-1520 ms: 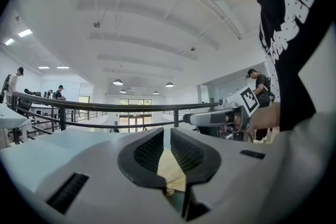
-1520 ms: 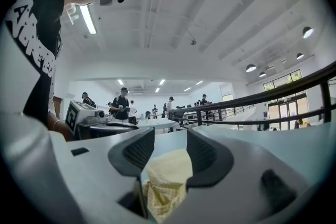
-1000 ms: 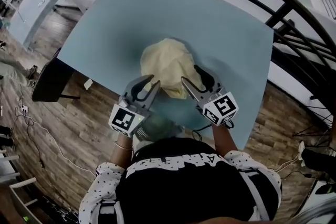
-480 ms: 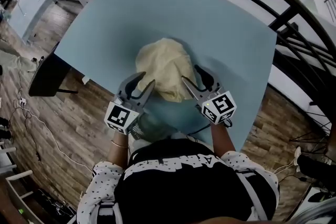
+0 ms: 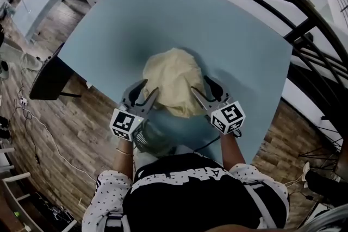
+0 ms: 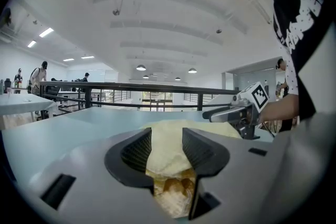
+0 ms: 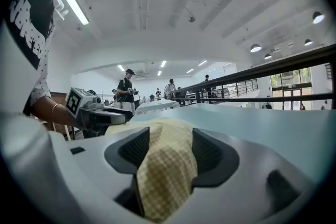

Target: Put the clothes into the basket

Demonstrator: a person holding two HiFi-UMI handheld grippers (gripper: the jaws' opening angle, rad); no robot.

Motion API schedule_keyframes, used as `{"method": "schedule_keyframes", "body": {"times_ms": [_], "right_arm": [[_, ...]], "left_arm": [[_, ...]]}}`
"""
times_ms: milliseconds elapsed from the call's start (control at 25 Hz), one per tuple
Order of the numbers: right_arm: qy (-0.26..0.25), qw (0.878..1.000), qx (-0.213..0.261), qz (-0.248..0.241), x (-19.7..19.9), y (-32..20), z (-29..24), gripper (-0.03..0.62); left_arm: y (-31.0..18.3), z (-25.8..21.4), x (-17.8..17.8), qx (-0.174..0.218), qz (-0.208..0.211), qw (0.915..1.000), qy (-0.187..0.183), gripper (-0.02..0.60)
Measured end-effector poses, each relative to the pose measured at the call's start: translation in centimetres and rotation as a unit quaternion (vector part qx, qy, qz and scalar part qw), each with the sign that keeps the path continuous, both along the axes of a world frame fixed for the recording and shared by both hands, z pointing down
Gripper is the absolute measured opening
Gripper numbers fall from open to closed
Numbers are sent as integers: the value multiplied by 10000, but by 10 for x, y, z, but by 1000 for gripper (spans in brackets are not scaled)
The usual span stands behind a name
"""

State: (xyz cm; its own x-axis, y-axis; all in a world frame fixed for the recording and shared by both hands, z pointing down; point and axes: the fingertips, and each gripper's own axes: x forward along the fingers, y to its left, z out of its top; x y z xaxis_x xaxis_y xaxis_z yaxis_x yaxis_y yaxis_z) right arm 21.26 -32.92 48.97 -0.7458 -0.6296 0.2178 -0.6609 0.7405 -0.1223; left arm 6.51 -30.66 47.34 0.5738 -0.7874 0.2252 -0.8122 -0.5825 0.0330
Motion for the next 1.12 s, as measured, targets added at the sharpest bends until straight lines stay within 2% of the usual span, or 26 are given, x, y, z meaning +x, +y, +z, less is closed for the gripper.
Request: {"method": "schedule_keyframes", "body": {"times_ms": [160, 440, 1120], "right_arm": [[38, 9998, -172, -42, -3, -7, 12, 236], [84, 9985, -508, -197, -8, -14, 33, 245], [189, 9953, -849, -433, -32, -19, 58, 255]], "left_arm": [[-12, 15, -15, -191, -208, 9996, -6, 187], [-27, 39, -18, -491, -107, 9987, 52, 243], [-36, 72, -17, -714, -13, 9973, 171, 247]]}}
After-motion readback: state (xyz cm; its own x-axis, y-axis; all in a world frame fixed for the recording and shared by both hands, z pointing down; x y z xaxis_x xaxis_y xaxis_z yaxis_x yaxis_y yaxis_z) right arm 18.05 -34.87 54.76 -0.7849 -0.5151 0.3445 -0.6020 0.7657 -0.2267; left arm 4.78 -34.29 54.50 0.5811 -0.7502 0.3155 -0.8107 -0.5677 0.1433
